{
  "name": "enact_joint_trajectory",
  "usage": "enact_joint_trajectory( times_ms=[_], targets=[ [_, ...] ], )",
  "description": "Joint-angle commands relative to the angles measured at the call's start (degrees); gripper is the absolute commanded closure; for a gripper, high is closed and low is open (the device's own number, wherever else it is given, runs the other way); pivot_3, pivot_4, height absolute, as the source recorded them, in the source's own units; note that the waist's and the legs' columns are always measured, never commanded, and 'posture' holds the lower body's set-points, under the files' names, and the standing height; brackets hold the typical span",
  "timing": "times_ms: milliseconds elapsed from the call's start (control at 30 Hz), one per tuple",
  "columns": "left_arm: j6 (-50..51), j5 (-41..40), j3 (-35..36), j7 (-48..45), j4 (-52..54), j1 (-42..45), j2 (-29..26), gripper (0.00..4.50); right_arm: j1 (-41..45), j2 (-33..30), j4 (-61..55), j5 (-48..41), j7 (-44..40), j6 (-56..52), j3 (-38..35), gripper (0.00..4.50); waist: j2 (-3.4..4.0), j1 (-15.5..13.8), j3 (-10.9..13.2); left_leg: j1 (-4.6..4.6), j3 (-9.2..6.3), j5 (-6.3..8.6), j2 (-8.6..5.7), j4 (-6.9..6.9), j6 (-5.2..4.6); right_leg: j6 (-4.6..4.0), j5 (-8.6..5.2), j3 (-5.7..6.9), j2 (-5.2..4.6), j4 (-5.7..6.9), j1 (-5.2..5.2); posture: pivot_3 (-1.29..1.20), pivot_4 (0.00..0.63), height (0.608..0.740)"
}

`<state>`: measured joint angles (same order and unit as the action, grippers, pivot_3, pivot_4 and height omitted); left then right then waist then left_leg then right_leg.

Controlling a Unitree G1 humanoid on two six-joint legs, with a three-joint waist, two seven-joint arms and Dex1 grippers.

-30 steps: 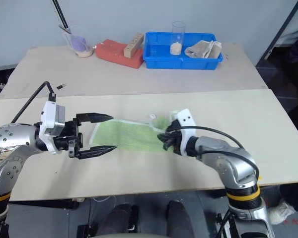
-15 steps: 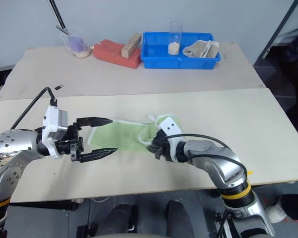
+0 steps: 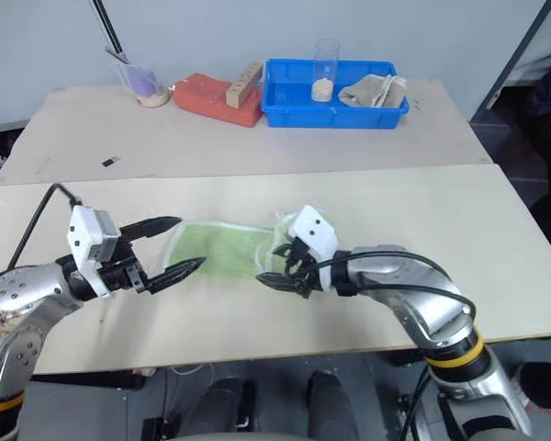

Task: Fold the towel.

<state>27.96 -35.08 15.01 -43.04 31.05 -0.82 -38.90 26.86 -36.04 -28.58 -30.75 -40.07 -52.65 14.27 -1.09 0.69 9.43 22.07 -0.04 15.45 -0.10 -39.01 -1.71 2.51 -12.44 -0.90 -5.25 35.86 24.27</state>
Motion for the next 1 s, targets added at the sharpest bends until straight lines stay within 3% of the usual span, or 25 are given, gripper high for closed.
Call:
enact_joint_trajectory(
  times_ms=[33,200,333,600,767,867,1000],
  targets=[
    [1.6,-2.6,5.6,11.9,5.4,-6.1,8.0,0.00,3.0,-3.2,0.8,2.3,-3.5,5.9,-3.4,1.25,0.00,0.1,0.0,0.00,0.02,0.00,0.00,0.00,0.00,0.00,0.00,-0.01,-0.03,-0.01,0.01,0.00,0.150,0.740],
    [8.1,-8.4,6.1,29.4,10.4,-12.8,21.6,0.00,5.7,-4.6,5.9,5.2,-6.6,10.6,-3.4,1.25,-0.13,-0.3,-0.1,-0.05,-0.04,0.01,0.03,0.01,0.01,-0.01,0.01,0.01,-0.01,0.02,-0.02,0.00,0.150,0.740],
    [11.5,-8.1,4.5,39.8,10.3,-12.5,27.9,0.00,7.4,-5.3,8.3,6.4,-10.5,14.1,-3.4,1.25,-0.14,-1.1,-0.1,-0.06,-0.05,-0.01,-0.04,-0.04,0.03,-0.02,0.01,0.01,-0.05,0.05,-0.08,0.00,0.150,0.740],
    [19.2,-5.9,-3.4,49.3,7.7,-7.0,31.6,0.00,10.2,-7.8,12.5,7.3,-18.2,18.0,-4.2,1.25,-0.15,-1.3,-0.1,-0.05,-0.02,-0.01,-0.09,-0.07,0.03,-0.04,0.02,0.01,-0.03,0.01,-0.10,0.00,0.150,0.740],
    [21.5,-3.6,-4.6,53.4,4.4,-4.8,33.3,0.00,10.7,-9.2,14.0,7.8,-21.0,19.3,-4.6,1.25,-0.15,-1.3,-0.1,-0.06,-0.02,-0.01,-0.08,-0.06,0.03,-0.05,0.03,0.01,0.00,0.01,-0.09,0.00,0.150,0.740],
    [21.2,-2.0,-5.4,54.9,3.5,-3.4,34.4,0.89,10.8,-9.9,14.2,7.7,-22.6,20.0,-5.0,1.21,-0.14,-1.3,-0.1,-0.09,-0.02,-0.01,-0.09,-0.06,0.03,-0.05,0.03,0.00,0.00,0.02,-0.11,0.00,0.150,0.740],
    [19.7,-0.6,-3.8,56.6,2.1,-1.2,36.3,2.74,10.9,-9.9,14.2,7.2,-24.4,21.1,-5.6,1.21,-0.15,-1.5,-0.1,-0.07,-0.02,-0.01,-0.10,-0.07,0.04,-0.05,0.03,0.01,-0.03,0.01,-0.12,0.00,0.150,0.740]
  ],
)
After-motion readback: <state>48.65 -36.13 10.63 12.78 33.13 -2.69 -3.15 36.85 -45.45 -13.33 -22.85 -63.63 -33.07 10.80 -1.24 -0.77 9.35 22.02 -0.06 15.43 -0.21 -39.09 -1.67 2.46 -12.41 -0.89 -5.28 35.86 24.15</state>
